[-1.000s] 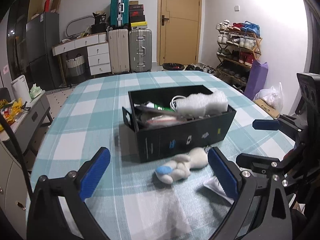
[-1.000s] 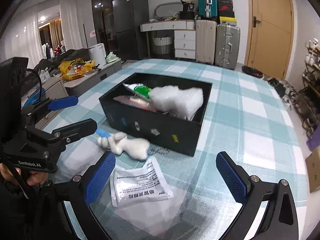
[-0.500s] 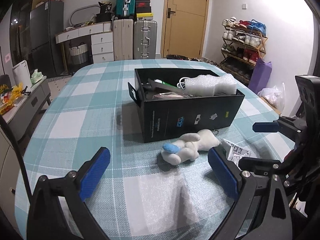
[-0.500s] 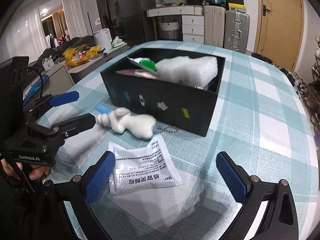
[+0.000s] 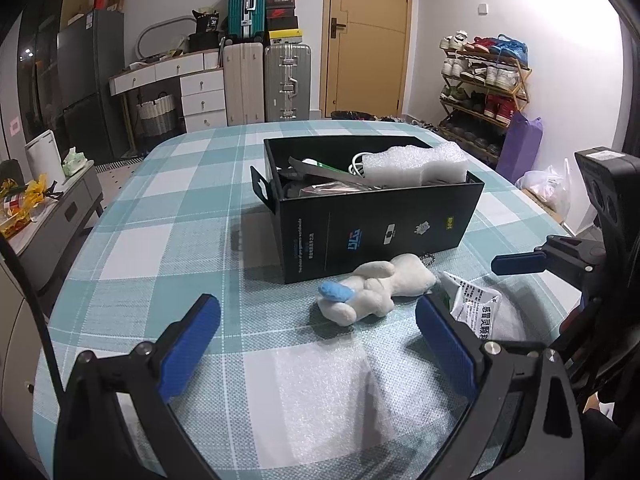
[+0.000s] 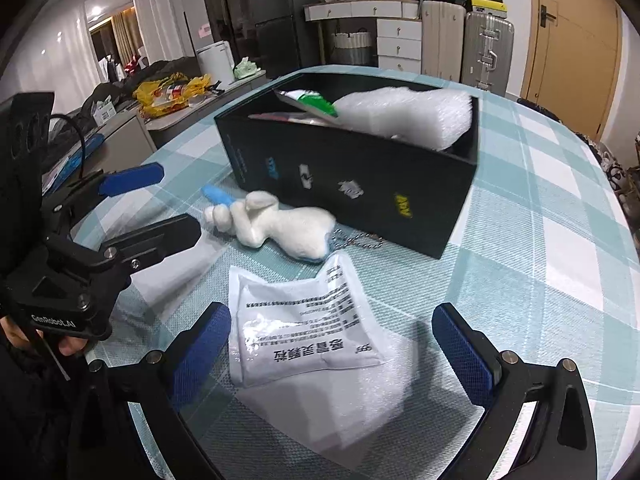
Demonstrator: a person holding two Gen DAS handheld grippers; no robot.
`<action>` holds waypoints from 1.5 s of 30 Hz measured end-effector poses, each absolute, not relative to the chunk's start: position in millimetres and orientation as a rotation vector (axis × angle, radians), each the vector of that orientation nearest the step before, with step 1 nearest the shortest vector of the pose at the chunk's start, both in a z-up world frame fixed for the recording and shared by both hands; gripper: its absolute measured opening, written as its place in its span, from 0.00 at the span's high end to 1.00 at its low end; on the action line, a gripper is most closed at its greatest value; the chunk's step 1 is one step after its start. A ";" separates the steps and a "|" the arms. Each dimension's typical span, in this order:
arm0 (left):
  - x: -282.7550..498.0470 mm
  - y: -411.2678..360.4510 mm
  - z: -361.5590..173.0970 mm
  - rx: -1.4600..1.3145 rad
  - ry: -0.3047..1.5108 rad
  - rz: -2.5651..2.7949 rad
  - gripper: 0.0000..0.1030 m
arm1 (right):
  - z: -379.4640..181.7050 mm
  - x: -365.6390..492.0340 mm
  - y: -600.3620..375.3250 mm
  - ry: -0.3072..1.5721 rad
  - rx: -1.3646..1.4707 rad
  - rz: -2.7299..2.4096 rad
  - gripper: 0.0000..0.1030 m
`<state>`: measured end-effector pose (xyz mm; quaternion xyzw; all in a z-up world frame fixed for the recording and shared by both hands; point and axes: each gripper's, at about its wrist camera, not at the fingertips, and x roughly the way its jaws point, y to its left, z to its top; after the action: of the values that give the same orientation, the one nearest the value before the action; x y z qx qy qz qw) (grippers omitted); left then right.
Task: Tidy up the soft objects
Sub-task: 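Move right gripper to the white printed sachet and close on it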
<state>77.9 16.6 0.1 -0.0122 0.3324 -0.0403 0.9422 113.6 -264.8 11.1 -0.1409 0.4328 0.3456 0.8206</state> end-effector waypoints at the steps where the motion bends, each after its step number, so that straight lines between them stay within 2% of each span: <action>1: 78.6 17.5 0.0 -0.029 0.682 -0.083 0.04 | 10.1 113.1 -263.8 0.923 -0.305 0.734 0.01; 29: 78.7 19.2 -1.9 -0.053 0.701 -0.098 0.04 | 6.8 116.8 -262.1 0.948 -0.284 0.708 0.02; 32: 78.9 19.4 -2.0 -0.052 0.701 -0.098 0.04 | 8.5 117.6 -261.5 0.934 -0.283 0.698 0.15; 35: 79.0 19.8 -1.8 -0.052 0.702 -0.099 0.04 | 8.7 118.4 -261.7 0.924 -0.283 0.696 0.19; 43: 78.6 19.2 -2.0 -0.049 0.704 -0.101 0.04 | 11.5 118.7 -262.2 0.906 -0.267 0.726 0.46; 45: 78.6 19.1 -2.3 -0.049 0.704 -0.101 0.04 | 12.5 116.5 -264.9 0.901 -0.268 0.729 0.49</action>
<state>78.6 19.1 -2.3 -0.0241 0.3447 -0.0492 0.9371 116.5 -264.9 12.5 -0.1263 0.4245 0.3433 0.8282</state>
